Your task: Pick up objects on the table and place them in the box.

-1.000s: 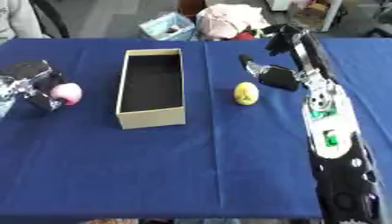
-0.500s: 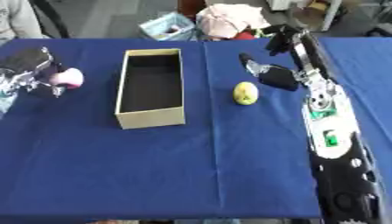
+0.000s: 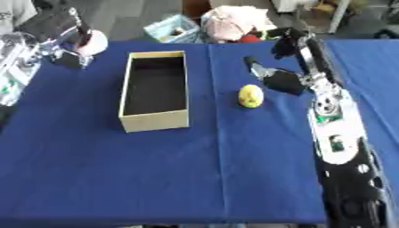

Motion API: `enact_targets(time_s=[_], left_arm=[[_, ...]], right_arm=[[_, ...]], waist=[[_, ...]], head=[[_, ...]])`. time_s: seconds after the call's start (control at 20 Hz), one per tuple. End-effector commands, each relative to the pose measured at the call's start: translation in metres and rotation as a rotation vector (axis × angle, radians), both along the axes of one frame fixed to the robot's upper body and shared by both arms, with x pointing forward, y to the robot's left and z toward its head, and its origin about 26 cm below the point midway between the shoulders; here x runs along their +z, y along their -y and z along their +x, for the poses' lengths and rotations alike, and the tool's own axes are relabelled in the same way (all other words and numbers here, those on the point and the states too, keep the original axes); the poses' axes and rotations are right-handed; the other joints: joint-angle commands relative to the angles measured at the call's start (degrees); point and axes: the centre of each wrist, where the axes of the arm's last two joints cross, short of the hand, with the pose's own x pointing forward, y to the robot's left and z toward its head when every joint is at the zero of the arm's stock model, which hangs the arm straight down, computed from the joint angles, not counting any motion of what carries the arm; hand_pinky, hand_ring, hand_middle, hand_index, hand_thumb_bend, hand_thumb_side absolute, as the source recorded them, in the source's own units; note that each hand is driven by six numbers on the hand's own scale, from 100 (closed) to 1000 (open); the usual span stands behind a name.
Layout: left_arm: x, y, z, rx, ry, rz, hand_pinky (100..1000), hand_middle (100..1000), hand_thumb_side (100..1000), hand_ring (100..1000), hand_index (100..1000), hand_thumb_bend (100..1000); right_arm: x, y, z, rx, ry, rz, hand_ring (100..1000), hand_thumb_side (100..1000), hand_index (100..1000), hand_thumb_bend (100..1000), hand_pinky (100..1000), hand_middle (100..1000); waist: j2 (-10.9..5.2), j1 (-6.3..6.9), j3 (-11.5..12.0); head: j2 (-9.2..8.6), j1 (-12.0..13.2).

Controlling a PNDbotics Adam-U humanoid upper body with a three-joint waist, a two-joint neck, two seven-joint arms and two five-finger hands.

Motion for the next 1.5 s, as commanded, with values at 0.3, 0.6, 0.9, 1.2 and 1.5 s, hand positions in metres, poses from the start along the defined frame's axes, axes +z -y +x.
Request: enact_targets(time_s=[0.3,0.6,0.9,1.2,1.5], left_arm=[[-0.012,0.035,0.004,-0.123,-0.074,0.106,408,237,100,238,369,196],[-0.034,0.035,0.005,-0.137,-0.171,0.143,447,312,100,317,442,328],[-0.043,0.03,0.002,-0.15,-0.227,0.158,615,538,256,542,674,715],[-0.03,0.019,-0.007,-0.142,-0.197,0.113,648,585,371,582,718,900],[0.002,0.009,-0.028,-0.155,-0.066,-0.017,630,575,441,551,718,995]], right_arm=[[0.008,-0.003,0.0,0.014,0.026,-0.003,566,445,788,431,680,522],[0.008,-0.003,0.0,0.014,0.027,-0.004,566,446,788,431,681,522],[0.009,-0.002,0.0,0.009,0.027,-0.006,566,448,788,428,681,522],[0.011,-0.002,0.003,0.001,0.027,-0.018,568,446,790,440,682,524],[0.019,-0.01,0.014,0.002,0.031,-0.067,577,467,796,459,687,533]], waist=[[-1.03,0.25,-0.75],[-1.06,0.37,-0.84],[-1.0,0.4,-0.61],[-0.95,0.39,-0.15],[-0.98,0.29,0.49]], head=[[0.33,0.34],[0.33,0.4],[0.33,0.21],[0.33,-0.08],[0.33,-0.7]])
